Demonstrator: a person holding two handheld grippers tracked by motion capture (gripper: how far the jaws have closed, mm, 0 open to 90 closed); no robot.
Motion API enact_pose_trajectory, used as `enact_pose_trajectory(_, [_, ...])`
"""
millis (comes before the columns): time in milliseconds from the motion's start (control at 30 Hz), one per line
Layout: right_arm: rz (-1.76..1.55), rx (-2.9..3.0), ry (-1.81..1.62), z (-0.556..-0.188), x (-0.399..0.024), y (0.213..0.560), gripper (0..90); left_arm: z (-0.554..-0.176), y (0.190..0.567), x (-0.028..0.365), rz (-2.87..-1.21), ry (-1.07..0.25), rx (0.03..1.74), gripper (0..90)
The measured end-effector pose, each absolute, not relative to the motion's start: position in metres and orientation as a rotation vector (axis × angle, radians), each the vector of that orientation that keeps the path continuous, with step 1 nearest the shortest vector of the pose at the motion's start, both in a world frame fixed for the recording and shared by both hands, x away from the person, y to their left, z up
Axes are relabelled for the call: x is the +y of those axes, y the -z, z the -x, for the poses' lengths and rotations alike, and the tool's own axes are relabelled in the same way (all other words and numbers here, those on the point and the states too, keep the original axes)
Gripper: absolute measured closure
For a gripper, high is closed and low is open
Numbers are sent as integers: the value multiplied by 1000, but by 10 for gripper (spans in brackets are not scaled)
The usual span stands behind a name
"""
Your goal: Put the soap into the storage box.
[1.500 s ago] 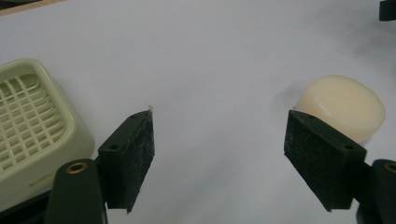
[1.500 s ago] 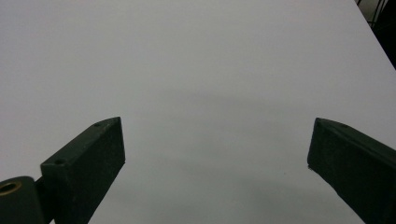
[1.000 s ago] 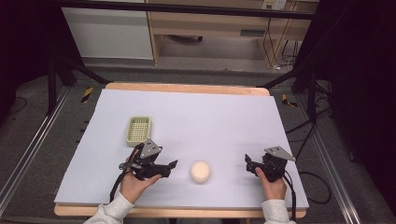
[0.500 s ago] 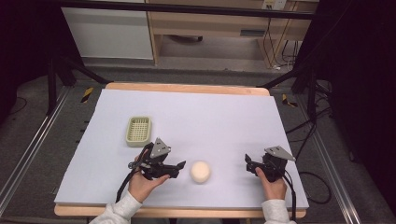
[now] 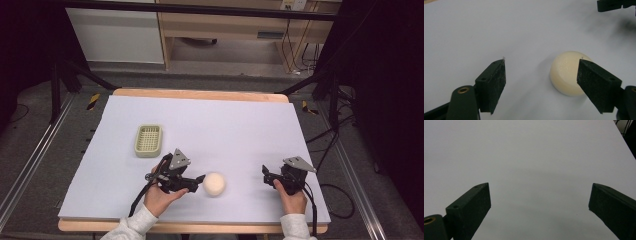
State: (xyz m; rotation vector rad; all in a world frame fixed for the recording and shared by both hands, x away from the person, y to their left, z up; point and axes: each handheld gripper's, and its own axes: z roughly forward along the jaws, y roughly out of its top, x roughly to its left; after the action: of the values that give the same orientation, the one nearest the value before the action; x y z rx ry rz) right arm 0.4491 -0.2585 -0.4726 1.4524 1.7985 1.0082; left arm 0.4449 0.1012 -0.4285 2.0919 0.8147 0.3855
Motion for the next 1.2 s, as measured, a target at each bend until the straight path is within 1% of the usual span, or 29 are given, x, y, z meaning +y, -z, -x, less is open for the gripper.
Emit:
enact_pose_trajectory(600, [-1451,1802,-1014,-449,-257,473,44,-443,433,81,-2129,-349,789,214])
enact_pose_trajectory(1200, [-1450,1805,-1013,-450,-257,473,44,-441,441,60,-2186,-326,753,177])
